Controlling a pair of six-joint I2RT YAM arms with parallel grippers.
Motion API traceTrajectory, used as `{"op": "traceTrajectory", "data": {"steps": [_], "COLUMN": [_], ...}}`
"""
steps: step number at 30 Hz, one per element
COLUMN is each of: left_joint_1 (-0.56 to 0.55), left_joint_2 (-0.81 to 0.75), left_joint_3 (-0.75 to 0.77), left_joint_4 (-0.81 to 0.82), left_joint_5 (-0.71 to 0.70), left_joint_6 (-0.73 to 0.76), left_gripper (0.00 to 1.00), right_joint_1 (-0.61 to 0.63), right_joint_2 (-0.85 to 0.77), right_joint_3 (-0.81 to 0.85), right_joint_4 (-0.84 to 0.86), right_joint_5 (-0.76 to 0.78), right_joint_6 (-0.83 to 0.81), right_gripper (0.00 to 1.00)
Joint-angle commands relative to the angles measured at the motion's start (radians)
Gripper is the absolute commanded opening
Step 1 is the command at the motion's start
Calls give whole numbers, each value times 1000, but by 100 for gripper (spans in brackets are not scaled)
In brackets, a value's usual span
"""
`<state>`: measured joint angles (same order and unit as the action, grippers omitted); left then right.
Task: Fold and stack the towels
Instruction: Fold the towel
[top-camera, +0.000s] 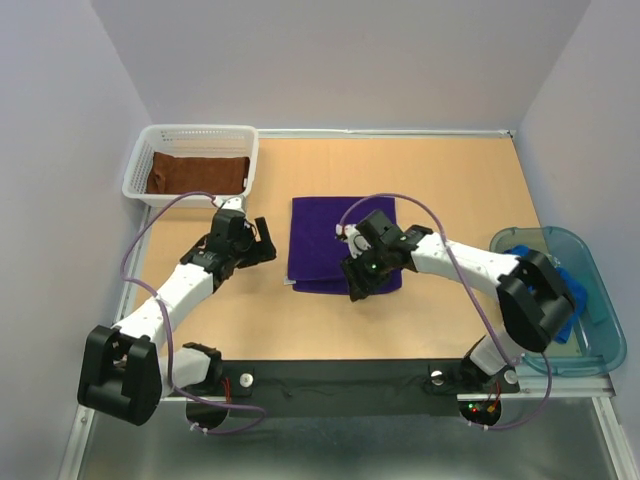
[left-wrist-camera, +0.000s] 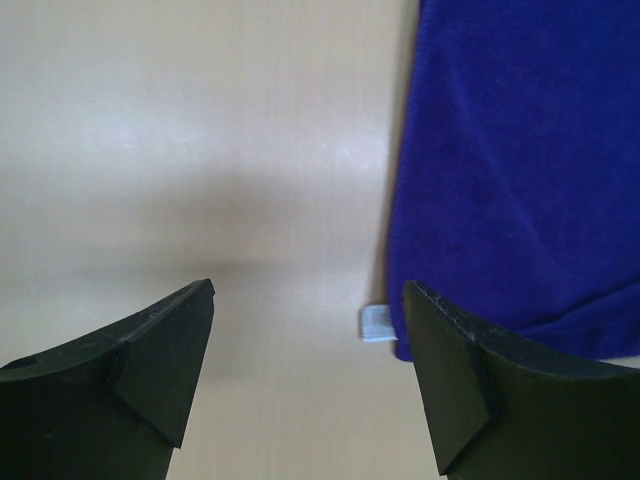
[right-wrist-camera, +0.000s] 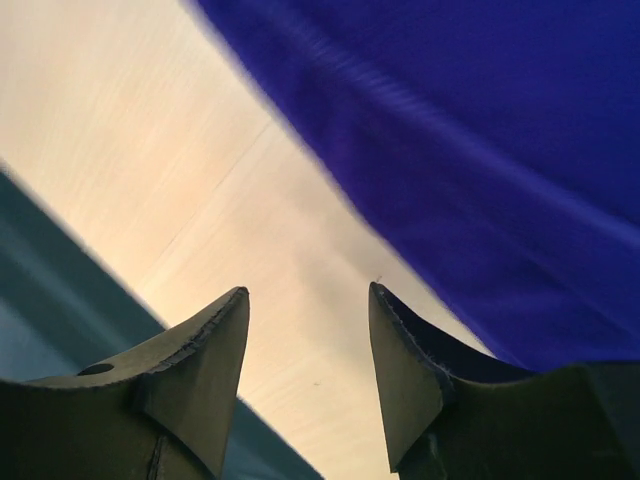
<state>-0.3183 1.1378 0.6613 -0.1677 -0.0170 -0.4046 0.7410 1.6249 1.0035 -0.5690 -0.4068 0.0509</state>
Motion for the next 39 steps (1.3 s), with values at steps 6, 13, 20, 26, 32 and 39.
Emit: {"op": "traceTrajectory", "data": {"steps": [6, 13, 20, 26, 32, 39], "left_joint_1": [-152, -225, -234, -234, -234, -235], "left_joint_2": [68, 192, 223, 214, 214, 212], "left_joint_3": [-9, 23, 18, 1, -5, -11], "left_joint_4": [22, 39, 42, 43, 50, 54], "left_joint_5": [101, 78, 65, 60, 57, 54], "left_joint_6": [-240, -283, -286, -289, -286, -287], "left_gripper": [73, 53, 52, 52, 52, 52], "right_joint_1": [-89, -207, -229, -229, -229, -227], "right_joint_2": [-158, -38, 99, 124, 70, -42], "right_joint_3": [110, 171, 244, 202, 93, -20], "right_joint_4": [6, 21, 50, 52, 52, 49], "right_joint_5": [595, 645, 668, 658, 632, 586], "right_joint_6": [274, 259, 219, 228, 239, 251], "right_gripper": [55, 52, 48, 46, 45, 45]}}
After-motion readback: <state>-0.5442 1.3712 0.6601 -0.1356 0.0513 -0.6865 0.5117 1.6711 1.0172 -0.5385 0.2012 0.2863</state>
